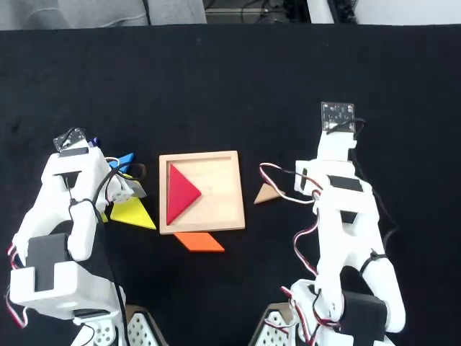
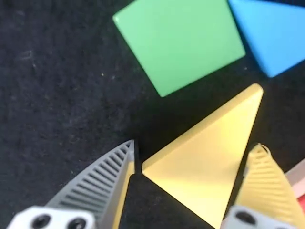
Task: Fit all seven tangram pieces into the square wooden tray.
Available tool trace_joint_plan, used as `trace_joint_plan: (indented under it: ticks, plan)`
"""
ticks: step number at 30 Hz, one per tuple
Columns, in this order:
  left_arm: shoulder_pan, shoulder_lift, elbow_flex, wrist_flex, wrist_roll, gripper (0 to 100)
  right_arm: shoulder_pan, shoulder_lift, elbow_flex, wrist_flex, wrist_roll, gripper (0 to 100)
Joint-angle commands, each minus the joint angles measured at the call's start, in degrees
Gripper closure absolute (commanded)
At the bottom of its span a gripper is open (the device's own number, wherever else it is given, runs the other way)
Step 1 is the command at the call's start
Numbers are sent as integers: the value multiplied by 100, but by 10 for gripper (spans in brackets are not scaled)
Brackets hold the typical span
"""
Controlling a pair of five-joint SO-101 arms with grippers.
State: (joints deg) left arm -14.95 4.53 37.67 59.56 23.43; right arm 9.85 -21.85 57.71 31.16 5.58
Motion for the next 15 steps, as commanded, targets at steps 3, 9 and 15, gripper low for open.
trace_joint_plan:
  ticks: [3, 9, 15]
  plan:
    - [66, 123, -171, -18, 18, 647, -97, -259, -22, -79, 44, 922]
    - [338, 141, -532, 466, 44, 647, -97, -259, -22, -79, 44, 922]
    - [593, 185, -541, 158, 457, 648, -97, -259, -22, -79, 44, 922]
